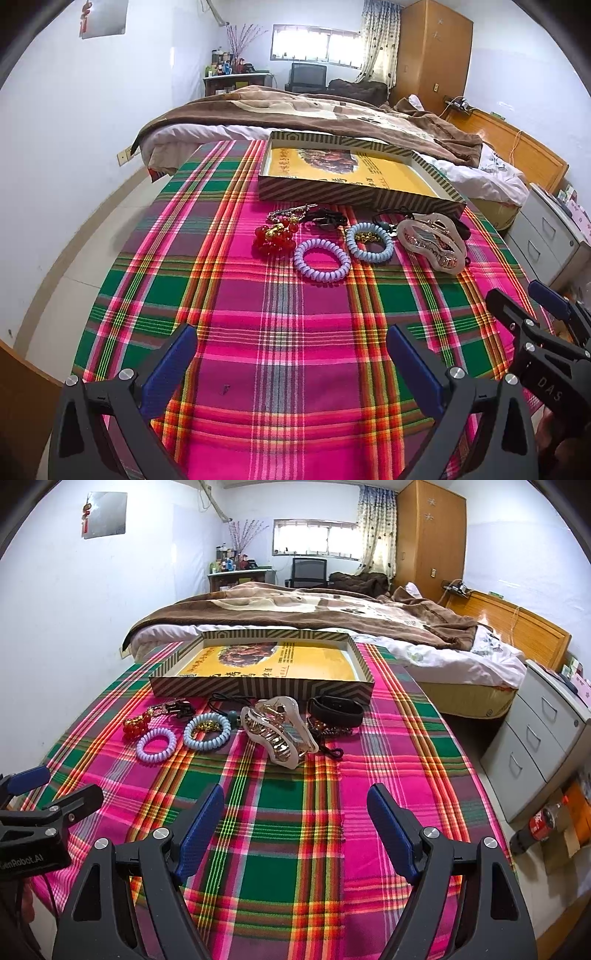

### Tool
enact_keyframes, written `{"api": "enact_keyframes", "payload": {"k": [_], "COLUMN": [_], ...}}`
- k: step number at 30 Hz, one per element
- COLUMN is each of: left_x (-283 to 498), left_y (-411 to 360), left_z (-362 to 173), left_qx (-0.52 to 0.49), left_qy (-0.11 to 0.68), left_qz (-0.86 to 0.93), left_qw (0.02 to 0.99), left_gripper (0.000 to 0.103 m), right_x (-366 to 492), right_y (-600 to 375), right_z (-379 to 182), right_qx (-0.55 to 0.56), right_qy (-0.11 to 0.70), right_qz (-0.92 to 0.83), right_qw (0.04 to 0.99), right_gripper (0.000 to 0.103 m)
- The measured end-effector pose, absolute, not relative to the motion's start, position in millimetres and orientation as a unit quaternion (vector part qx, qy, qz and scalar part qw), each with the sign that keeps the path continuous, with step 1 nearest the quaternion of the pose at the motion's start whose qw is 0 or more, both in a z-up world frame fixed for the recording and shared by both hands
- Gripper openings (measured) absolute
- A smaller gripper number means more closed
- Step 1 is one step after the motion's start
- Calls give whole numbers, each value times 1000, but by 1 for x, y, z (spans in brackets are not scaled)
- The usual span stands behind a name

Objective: Organize jewelry

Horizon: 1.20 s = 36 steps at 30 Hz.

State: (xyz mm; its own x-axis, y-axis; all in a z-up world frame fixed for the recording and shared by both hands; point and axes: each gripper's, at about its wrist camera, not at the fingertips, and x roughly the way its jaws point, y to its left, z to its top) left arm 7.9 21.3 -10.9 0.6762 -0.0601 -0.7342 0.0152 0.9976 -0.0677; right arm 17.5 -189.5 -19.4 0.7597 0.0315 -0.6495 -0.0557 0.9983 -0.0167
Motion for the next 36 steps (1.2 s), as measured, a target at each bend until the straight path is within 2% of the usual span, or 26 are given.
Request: {"api": "enact_keyframes", "payload": {"k": [9,27,29,33,36], "left_x": [21,65,68,70,71], "left_y": [53,69,70,74,77], "left_z": [-16,-28,-31,-35,-36], "left_qx": [-51,-89,-92,-101,-103], "left_qy": [410,445,451,463,470], "left_qz": [-26,-71,-70,-64,-60], "left_qw": [910,888,885,878,874], "left_gripper": [103,103,103,103,103], "right_x": [48,127,130,133,131], "right_y": [-206,-194,-193,-194,-196], "right_z": [-15,-43,-46,-50,-49], "right_qx": [-18,-38,-43,-42,-38], "right_qy": [332,398,402,409,405], "right_qz": [89,157,153,156,154], "right_qw": [939,903,902,898,901], "right_gripper": [80,79,69,57,38]}}
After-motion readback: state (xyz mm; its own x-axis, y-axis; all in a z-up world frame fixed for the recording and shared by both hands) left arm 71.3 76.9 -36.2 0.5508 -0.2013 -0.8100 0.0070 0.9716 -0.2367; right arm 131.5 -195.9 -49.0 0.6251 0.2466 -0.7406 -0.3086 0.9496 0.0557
